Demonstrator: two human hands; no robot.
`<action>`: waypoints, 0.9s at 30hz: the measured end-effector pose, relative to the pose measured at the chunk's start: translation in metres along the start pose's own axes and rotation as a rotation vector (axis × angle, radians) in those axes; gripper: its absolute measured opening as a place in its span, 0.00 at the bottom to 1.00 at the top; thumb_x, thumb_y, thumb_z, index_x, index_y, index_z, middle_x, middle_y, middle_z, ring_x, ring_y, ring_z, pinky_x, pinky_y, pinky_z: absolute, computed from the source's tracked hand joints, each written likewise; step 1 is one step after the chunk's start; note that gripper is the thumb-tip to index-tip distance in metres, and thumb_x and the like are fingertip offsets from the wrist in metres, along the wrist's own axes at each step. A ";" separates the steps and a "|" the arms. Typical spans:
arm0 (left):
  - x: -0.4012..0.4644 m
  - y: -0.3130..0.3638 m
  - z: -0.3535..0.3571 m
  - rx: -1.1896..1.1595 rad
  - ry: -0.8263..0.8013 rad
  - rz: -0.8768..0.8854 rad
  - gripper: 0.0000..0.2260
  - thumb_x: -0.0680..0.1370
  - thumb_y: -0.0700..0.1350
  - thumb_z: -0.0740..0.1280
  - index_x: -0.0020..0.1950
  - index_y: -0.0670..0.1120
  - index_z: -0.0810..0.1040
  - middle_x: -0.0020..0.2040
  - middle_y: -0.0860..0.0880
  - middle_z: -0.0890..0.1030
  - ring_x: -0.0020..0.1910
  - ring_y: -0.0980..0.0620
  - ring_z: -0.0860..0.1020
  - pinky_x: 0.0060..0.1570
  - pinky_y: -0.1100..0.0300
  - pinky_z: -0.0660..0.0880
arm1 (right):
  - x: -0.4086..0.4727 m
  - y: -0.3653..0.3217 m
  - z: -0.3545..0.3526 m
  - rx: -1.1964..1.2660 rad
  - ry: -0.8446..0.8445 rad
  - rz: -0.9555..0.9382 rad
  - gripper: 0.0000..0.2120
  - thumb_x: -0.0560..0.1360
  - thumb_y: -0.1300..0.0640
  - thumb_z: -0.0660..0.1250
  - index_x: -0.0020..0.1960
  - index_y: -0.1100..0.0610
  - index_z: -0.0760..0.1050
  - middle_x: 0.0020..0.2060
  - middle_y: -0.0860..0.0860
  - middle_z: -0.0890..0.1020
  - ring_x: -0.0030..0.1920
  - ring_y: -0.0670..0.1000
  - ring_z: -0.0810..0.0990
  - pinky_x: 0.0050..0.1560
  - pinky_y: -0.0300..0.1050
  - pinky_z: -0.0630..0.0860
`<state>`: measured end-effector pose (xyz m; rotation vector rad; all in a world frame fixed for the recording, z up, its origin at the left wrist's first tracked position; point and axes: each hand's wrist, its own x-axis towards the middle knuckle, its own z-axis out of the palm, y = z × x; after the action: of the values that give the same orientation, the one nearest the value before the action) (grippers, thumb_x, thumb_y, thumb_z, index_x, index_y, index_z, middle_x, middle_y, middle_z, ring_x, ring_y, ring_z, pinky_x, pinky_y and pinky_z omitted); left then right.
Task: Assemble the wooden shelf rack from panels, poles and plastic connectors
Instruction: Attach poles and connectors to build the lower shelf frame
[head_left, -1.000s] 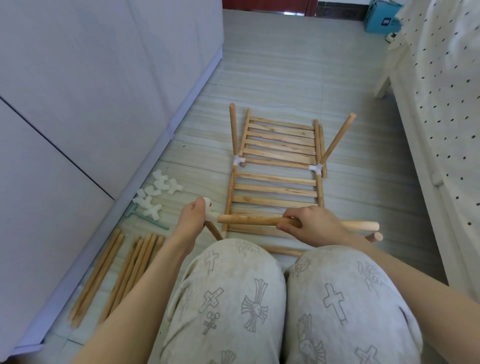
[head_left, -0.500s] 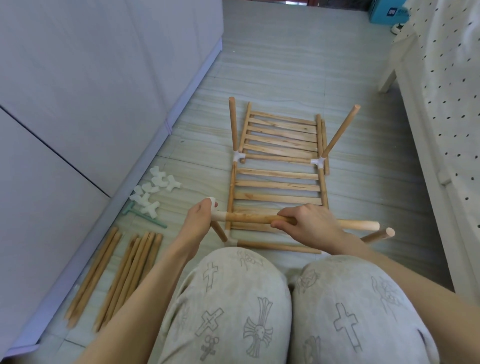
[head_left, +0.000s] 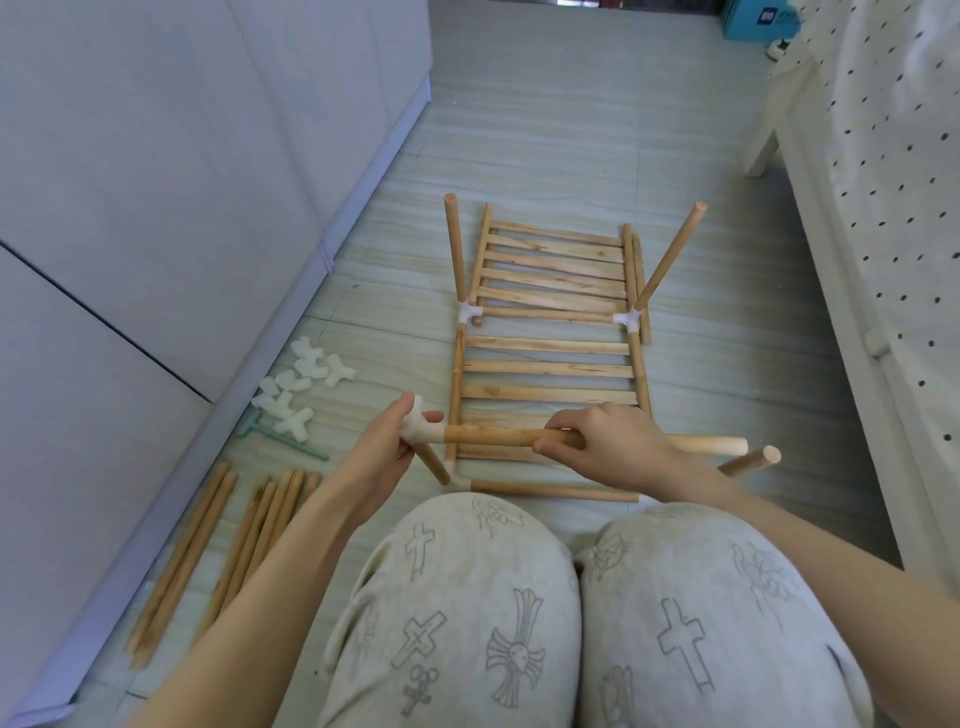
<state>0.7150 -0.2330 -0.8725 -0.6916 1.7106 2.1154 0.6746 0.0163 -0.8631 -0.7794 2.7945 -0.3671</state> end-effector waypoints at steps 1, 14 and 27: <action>-0.001 0.001 0.000 0.015 0.017 0.001 0.13 0.83 0.50 0.52 0.64 0.46 0.66 0.55 0.50 0.79 0.62 0.53 0.72 0.68 0.58 0.61 | -0.001 -0.001 0.000 -0.037 0.029 -0.023 0.18 0.75 0.35 0.57 0.52 0.46 0.74 0.37 0.45 0.81 0.41 0.50 0.79 0.38 0.43 0.69; 0.010 0.005 -0.002 0.081 0.067 -0.069 0.13 0.82 0.44 0.52 0.61 0.43 0.70 0.57 0.49 0.79 0.64 0.50 0.71 0.69 0.54 0.61 | 0.002 -0.005 0.000 -0.176 0.247 -0.209 0.14 0.74 0.42 0.66 0.44 0.53 0.79 0.28 0.49 0.78 0.29 0.56 0.77 0.27 0.42 0.60; 0.015 0.006 0.008 0.128 0.130 -0.023 0.11 0.81 0.44 0.51 0.59 0.44 0.69 0.57 0.48 0.78 0.53 0.54 0.76 0.63 0.56 0.64 | 0.011 0.001 0.000 0.224 -0.075 0.049 0.10 0.74 0.38 0.62 0.42 0.42 0.78 0.27 0.46 0.74 0.34 0.46 0.73 0.32 0.41 0.67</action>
<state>0.6982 -0.2275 -0.8744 -0.8225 1.8782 1.9636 0.6649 0.0111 -0.8650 -0.6580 2.6383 -0.6152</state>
